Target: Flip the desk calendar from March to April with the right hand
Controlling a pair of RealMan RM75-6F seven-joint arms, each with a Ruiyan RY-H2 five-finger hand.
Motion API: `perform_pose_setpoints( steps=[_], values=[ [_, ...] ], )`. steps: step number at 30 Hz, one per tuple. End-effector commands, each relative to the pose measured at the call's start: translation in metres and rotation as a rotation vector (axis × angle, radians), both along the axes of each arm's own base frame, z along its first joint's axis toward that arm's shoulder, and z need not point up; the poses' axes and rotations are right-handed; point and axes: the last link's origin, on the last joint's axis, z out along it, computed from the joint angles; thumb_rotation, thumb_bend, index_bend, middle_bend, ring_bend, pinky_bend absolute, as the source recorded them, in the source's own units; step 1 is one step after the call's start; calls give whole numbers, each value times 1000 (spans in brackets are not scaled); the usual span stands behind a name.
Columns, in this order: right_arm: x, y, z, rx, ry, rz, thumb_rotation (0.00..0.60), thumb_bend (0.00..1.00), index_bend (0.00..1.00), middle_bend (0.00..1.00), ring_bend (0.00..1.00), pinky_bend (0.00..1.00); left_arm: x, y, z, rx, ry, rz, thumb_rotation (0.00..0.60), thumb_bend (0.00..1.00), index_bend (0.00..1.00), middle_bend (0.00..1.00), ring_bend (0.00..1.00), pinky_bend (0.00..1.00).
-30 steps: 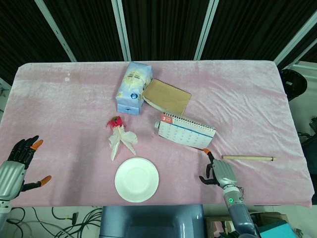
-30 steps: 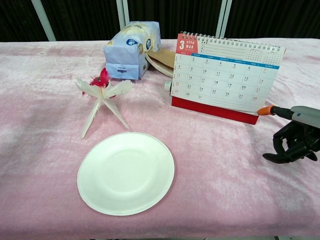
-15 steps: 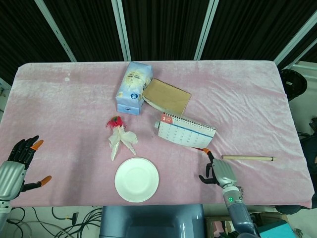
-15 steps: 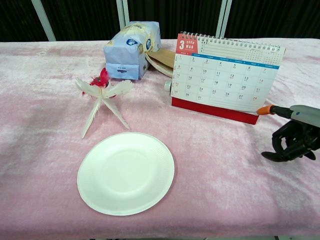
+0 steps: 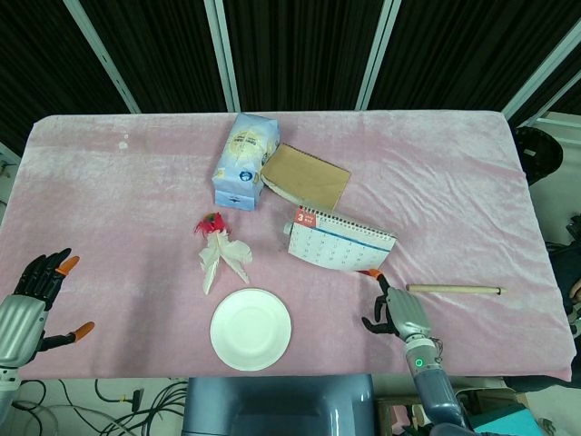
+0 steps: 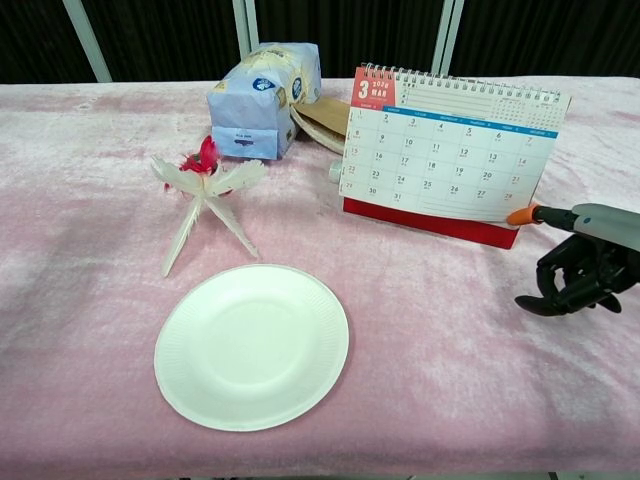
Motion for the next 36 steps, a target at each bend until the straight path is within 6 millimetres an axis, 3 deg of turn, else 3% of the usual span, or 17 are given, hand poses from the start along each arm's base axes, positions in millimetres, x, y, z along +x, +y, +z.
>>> perform_pose_setpoints(
  steps=[1,12,19,28,36],
  values=[
    [4,-2,-1,-1,-2,5,600,249,60,666,748,794,0,0,0,1,-1,0,600,0,0,0,0,0],
    [19,-7,-8,6,-15,16,600,251,60,666,748,794,0,0,2,5,-6,2,600,0,0,0,0,0],
    [39,-2,0,-6,-42,80,600,256,71,666,748,793,0,0,2,4,-8,1,600,0,0,0,0,0],
    [67,1,32,-82,-79,167,600,274,107,623,704,791,1,-1,1,1,-10,-3,600,0,0,0,0,0],
    [93,4,89,-213,-100,261,600,291,140,516,585,748,1,-1,1,-2,-13,-5,600,0,0,0,0,0]
  ],
)
